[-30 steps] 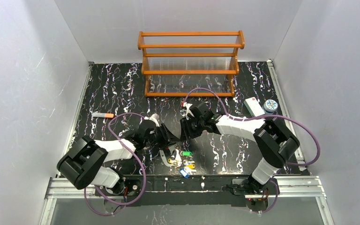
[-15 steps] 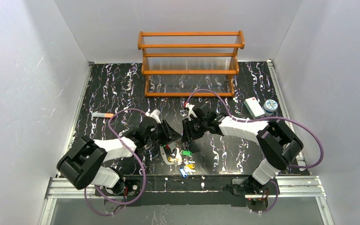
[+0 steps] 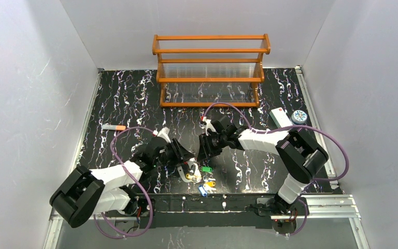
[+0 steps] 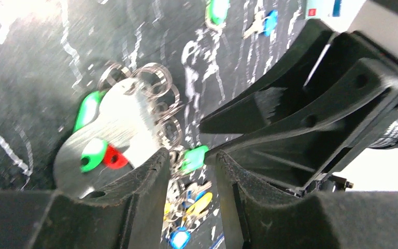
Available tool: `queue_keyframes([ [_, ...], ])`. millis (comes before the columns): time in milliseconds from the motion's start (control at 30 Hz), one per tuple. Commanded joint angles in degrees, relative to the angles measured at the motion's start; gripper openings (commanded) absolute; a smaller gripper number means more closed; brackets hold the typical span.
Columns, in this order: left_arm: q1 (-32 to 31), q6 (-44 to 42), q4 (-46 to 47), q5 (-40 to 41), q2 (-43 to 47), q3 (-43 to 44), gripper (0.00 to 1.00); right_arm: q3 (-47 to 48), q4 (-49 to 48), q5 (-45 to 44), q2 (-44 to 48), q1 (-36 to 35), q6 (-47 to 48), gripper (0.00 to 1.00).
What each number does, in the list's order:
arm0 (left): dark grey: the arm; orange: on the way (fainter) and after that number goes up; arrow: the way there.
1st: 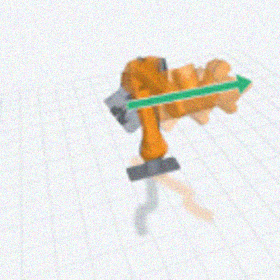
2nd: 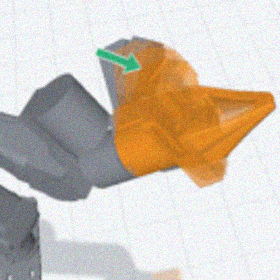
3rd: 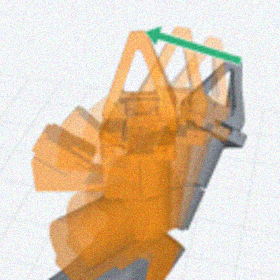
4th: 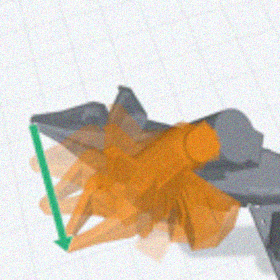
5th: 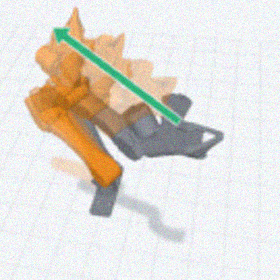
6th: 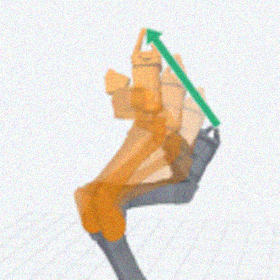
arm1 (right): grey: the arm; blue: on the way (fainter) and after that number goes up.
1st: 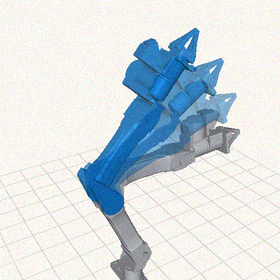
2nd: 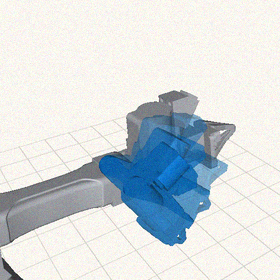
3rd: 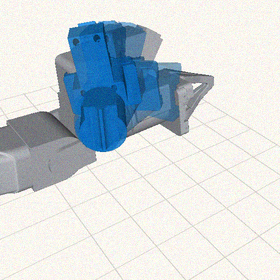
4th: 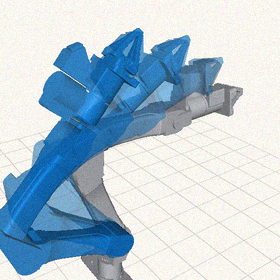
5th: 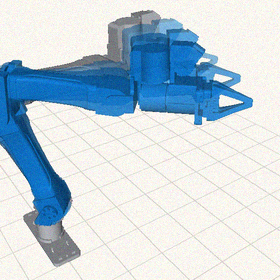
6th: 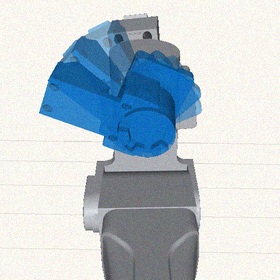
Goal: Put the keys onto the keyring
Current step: Adjust the keyring at the center of the board.
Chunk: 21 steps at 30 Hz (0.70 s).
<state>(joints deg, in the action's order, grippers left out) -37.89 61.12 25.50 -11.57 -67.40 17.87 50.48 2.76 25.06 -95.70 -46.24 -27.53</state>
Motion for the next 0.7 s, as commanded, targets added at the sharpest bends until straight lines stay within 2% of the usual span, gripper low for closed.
queue_keyframes([
  [0, -0.46, 6.23, 6.55, -1.21, -0.7, -4.29, 0.36, 2.65, -1.0, 0.67, -1.42, -0.24, -1.4, 0.45],
  [267, -1.3, 9.1, 12.88, -2.88, -6.95, -4.75, 0.36, 2.78, 1.91, -4.6, -1.18, -0.17, -2.44, 0.44],
  [667, -1.93, 8.57, 13.99, -2.02, -10.22, -4.25, 0.36, 2.51, 2.33, -5.58, -0.63, -0.08, -2.44, 0.44],
])
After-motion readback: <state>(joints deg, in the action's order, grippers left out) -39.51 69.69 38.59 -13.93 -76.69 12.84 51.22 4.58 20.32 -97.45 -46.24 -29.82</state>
